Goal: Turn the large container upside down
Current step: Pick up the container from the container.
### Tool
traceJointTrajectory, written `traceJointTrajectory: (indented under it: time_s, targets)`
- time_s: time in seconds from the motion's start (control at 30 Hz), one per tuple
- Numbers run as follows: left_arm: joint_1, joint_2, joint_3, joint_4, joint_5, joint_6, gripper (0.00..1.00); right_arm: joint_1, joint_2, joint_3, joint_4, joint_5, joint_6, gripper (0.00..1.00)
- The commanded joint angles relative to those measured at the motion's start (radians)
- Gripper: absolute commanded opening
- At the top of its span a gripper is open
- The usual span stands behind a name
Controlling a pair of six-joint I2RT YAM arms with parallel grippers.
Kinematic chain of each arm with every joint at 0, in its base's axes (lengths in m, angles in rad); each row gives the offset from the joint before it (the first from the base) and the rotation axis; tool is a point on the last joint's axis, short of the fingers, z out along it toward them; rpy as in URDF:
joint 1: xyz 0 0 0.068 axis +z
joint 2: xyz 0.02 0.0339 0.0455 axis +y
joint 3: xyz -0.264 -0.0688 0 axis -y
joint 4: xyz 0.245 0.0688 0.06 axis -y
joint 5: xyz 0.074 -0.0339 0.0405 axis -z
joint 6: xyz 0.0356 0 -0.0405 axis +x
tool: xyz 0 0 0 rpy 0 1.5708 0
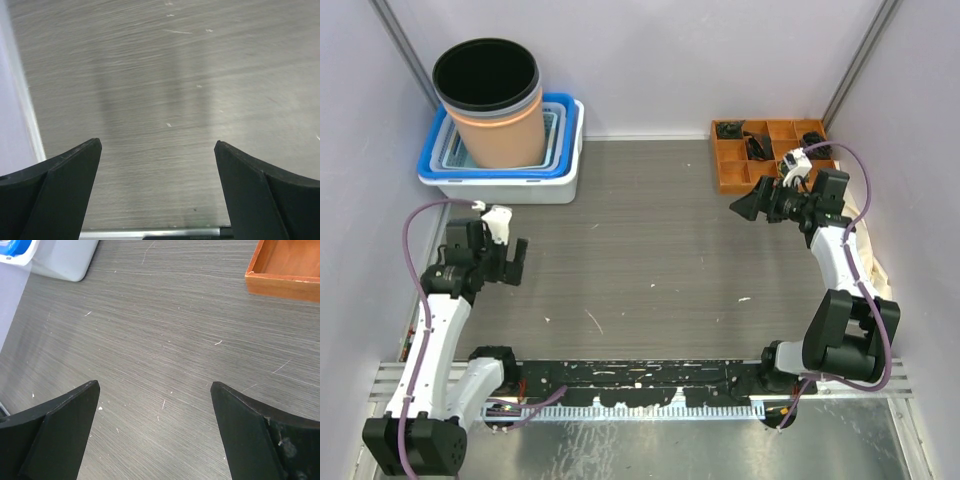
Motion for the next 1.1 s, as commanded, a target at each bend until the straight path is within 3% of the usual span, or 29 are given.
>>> traceJointTrajectory:
  time_s: [0.0, 0.07, 0.13, 0.2, 0.43, 0.57, 0.63, 0.77, 0.97, 1.0, 1.07]
  targets:
    - [0.003, 0.04, 0.198, -0.229, 0.402, 0.293, 0.99, 0.0, 0.003, 0.009, 0.019, -0.046, -0.017, 1.0]
    - [0.004, 0.132, 0.407, -0.331, 0.362, 0.308, 0.98, 0.0, 0.009, 0.007, 0.021, -0.062, -0.018, 1.0]
    - [0.004, 0.279, 0.738, -0.57, 0.39, 0.376, 0.99, 0.0, 0.016, 0.015, 0.009, -0.068, -0.027, 1.0]
    - [0.004, 0.369, 0.942, -0.702, 0.4, 0.437, 0.99, 0.0, 0.023, 0.025, -0.016, -0.062, -0.054, 1.0]
    - [0.004, 0.434, 1.158, -0.487, 0.377, 0.605, 0.99, 0.0, 0.024, 0.024, -0.032, -0.073, -0.086, 1.0]
    - [0.004, 0.412, 1.004, -0.116, 0.375, 0.632, 0.98, 0.001, 0.039, 0.029, -0.055, -0.069, -0.12, 1.0]
    - [0.005, 0.454, 1.018, 0.004, 0.38, 0.622, 0.98, 0.001, 0.054, 0.04, -0.079, -0.07, -0.132, 1.0]
    - [0.033, 0.687, 1.308, -0.114, 0.465, 0.573, 0.99, 0.001, 0.069, 0.051, -0.1, -0.071, -0.148, 1.0]
    - [0.057, 1.124, 2.042, -0.539, 0.551, 0.539, 0.99, 0.002, 0.065, 0.048, -0.102, -0.057, -0.156, 1.0]
    - [0.056, 1.146, 2.065, -0.552, 0.555, 0.543, 0.99, 0.002, 0.067, 0.048, -0.103, -0.056, -0.158, 1.0]
    - [0.056, 1.119, 1.95, -0.492, 0.549, 0.54, 0.99, 0.002, 0.068, 0.05, -0.107, -0.055, -0.161, 1.0]
